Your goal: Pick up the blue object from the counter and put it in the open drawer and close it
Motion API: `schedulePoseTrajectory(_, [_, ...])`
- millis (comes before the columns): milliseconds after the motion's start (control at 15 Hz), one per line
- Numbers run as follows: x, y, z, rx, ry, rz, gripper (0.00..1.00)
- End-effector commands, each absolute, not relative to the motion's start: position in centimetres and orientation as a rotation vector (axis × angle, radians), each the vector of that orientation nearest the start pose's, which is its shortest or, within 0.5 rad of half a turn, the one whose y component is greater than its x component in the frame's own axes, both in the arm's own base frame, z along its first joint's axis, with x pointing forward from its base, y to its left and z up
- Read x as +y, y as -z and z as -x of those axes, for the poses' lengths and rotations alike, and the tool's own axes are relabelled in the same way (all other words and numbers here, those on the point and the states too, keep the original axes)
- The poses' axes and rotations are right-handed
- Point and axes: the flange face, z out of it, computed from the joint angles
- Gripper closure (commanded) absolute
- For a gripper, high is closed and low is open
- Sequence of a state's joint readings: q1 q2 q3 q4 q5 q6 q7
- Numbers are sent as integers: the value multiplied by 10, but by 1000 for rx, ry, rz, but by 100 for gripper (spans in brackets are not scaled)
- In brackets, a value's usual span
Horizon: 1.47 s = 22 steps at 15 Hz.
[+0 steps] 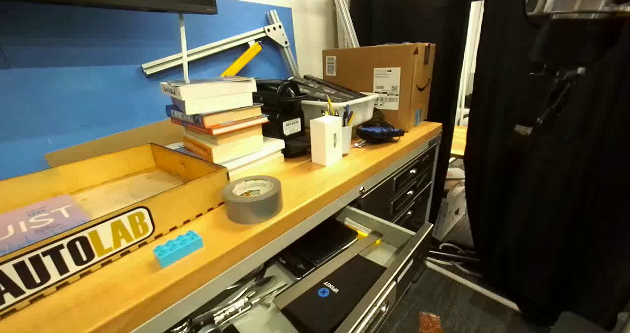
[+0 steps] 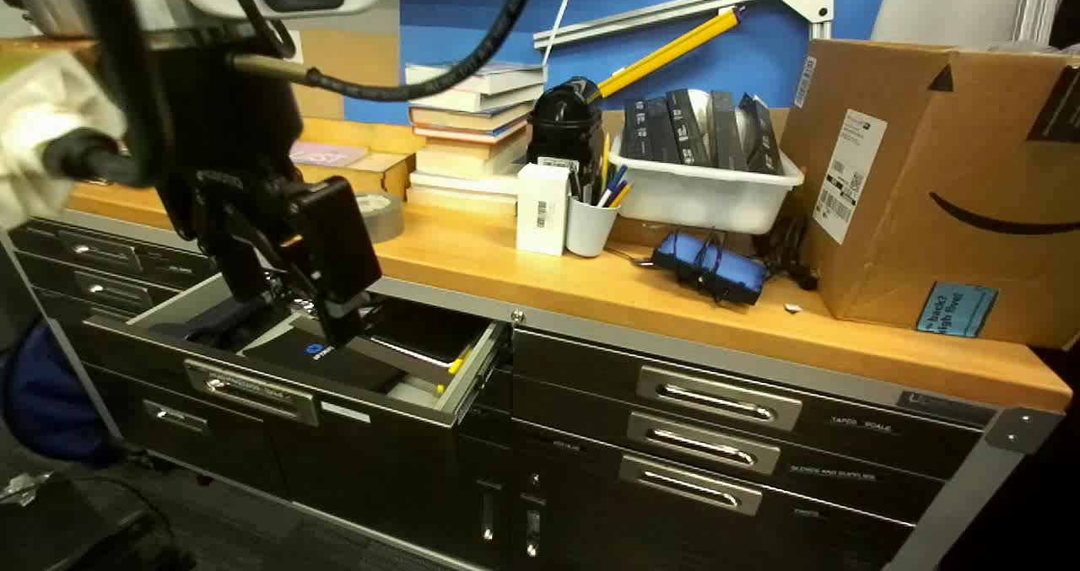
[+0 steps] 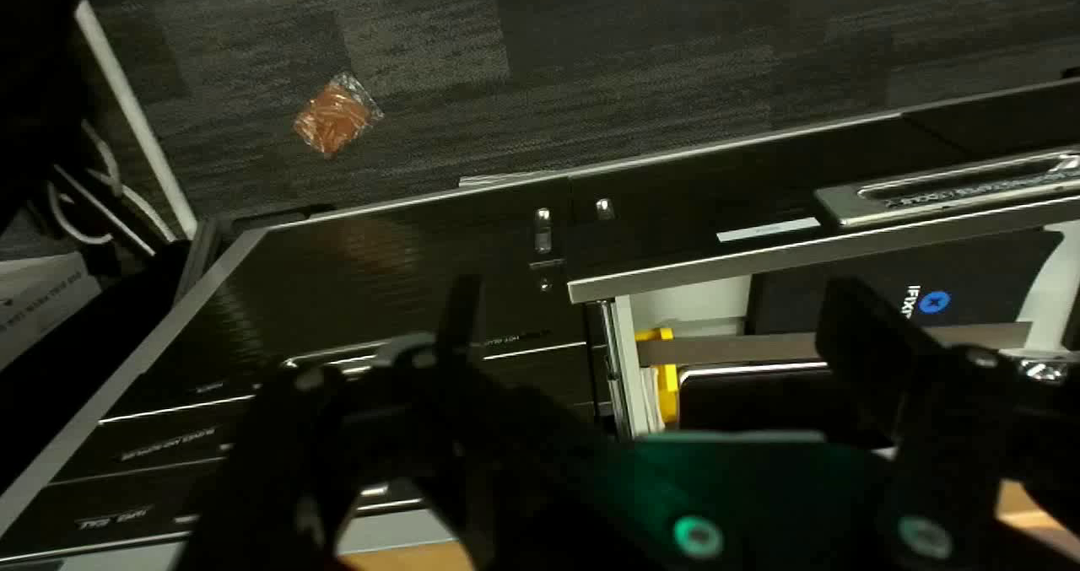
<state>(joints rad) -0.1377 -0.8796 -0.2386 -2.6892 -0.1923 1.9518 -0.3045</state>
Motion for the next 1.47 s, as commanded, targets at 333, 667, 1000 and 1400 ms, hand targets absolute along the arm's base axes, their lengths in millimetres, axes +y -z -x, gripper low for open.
schedulePoseTrajectory(333, [-65,-487,-312,-217,215,3234,0])
schedulePoseTrajectory(667, [67,-471,-359,-596,147,3284,0])
schedulePoseTrajectory(1000, [175,-446,-411,-827,248,3221,0])
schedulePoseTrajectory(1400, [251,-412,-479,-867,227,3053,0])
